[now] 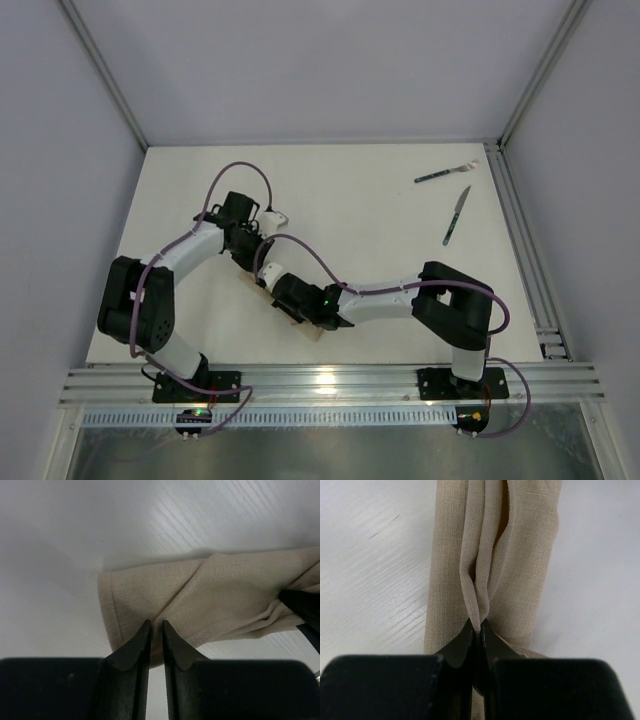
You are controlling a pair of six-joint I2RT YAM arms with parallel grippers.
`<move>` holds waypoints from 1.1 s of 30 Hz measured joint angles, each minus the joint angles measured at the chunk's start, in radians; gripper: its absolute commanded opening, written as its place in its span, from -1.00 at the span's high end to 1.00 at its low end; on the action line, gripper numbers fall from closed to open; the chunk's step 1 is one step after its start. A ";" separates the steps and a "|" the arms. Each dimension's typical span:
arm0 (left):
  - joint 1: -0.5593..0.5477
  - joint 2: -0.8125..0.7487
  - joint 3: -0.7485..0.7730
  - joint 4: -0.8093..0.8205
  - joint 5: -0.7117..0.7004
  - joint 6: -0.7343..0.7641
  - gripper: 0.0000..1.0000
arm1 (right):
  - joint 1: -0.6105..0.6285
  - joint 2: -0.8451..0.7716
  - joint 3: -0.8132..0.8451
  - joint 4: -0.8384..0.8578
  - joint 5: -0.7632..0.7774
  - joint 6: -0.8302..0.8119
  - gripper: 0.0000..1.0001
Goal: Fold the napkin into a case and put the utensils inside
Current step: Fold the 2/3-rectangle-folded napkin at the center of the board.
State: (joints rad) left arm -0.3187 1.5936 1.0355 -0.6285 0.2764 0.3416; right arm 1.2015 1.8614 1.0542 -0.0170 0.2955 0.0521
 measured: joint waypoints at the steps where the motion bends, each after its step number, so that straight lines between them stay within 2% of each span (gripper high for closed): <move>1: 0.000 -0.001 -0.012 -0.005 0.000 0.009 0.75 | 0.000 0.001 0.000 0.002 0.003 -0.003 0.92; 2: 0.000 -0.001 -0.023 -0.010 0.000 0.016 0.81 | 0.001 0.002 0.000 0.004 0.008 -0.006 0.91; 6: 0.000 -0.001 -0.055 -0.020 -0.002 0.040 0.85 | 0.001 0.002 -0.002 0.006 0.025 -0.022 0.75; 10: 0.000 -0.001 -0.084 -0.019 -0.004 0.059 0.85 | 0.001 0.002 -0.005 0.010 0.048 -0.048 0.29; 13: 0.000 0.000 -0.107 -0.019 -0.003 0.062 0.87 | 0.000 0.000 -0.005 0.010 0.072 -0.076 0.11; 17: 0.000 0.006 -0.120 -0.015 -0.003 0.064 0.89 | -0.001 -0.032 -0.023 0.003 0.084 -0.099 0.01; 23: 0.000 0.006 -0.124 -0.008 0.003 0.063 0.91 | -0.001 -0.210 -0.086 -0.052 0.074 -0.067 -0.01; 26: 0.000 0.006 -0.126 -0.006 0.004 0.063 0.91 | -0.002 -0.317 -0.124 -0.082 0.063 -0.009 -0.14; 30: 0.000 0.006 -0.127 -0.005 0.005 0.063 0.91 | -0.026 -0.465 -0.204 -0.115 0.013 0.134 -0.14; 33: 0.000 0.005 -0.127 -0.004 0.005 0.064 0.91 | -0.091 -0.517 -0.265 -0.116 -0.064 0.245 -0.11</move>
State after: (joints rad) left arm -0.3183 1.5990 0.9081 -0.6327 0.2813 0.4053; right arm 1.1107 1.3449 0.7895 -0.1333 0.2310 0.2974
